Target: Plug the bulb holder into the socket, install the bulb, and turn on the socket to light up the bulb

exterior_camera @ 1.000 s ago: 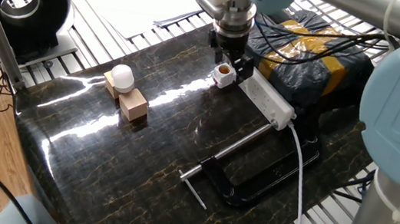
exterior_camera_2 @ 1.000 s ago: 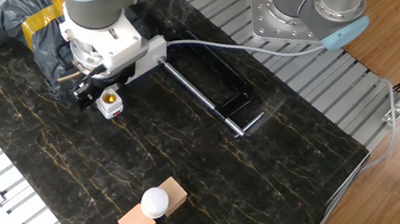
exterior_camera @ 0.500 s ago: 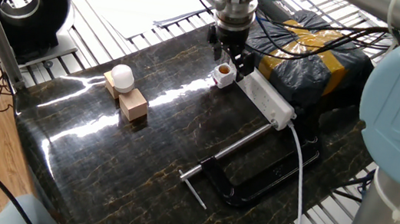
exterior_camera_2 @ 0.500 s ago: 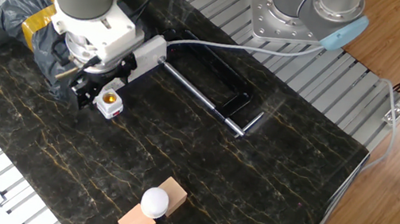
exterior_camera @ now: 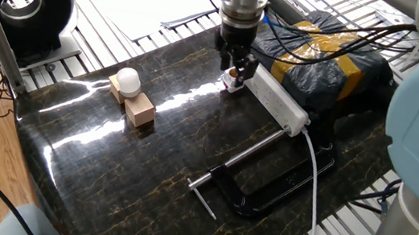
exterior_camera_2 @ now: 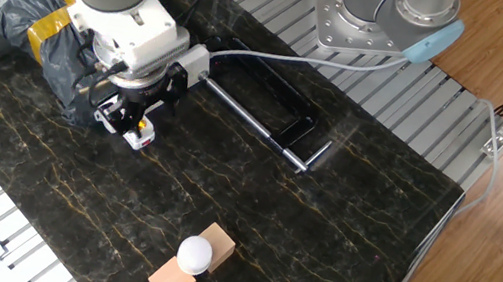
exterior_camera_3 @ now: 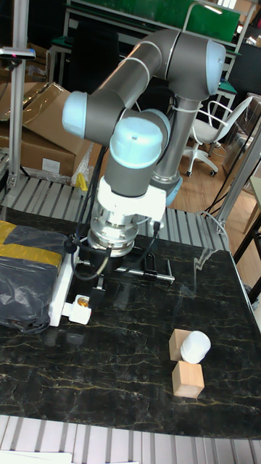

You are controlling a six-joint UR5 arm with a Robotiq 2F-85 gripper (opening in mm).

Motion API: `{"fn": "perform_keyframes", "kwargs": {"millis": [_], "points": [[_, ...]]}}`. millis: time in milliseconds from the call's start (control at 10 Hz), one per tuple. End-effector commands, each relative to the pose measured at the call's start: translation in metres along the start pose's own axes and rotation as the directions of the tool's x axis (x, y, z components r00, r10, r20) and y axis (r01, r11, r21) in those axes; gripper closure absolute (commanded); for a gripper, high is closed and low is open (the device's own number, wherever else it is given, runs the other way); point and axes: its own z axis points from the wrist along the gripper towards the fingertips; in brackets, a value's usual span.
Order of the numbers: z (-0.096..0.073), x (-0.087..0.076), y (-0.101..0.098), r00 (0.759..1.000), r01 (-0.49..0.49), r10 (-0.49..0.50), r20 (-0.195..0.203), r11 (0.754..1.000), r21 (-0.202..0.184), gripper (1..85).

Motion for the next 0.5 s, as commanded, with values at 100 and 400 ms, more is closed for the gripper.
{"fn": "perform_keyframes", "kwargs": {"millis": [100,400], "points": [[-0.007,-0.009,0.011,0.979,-0.198,0.199,0.035,0.98,-0.032,84.7],[-0.008,-0.026,-0.008,0.985,-0.136,0.131,0.114,0.99,0.031,84.7]]}}
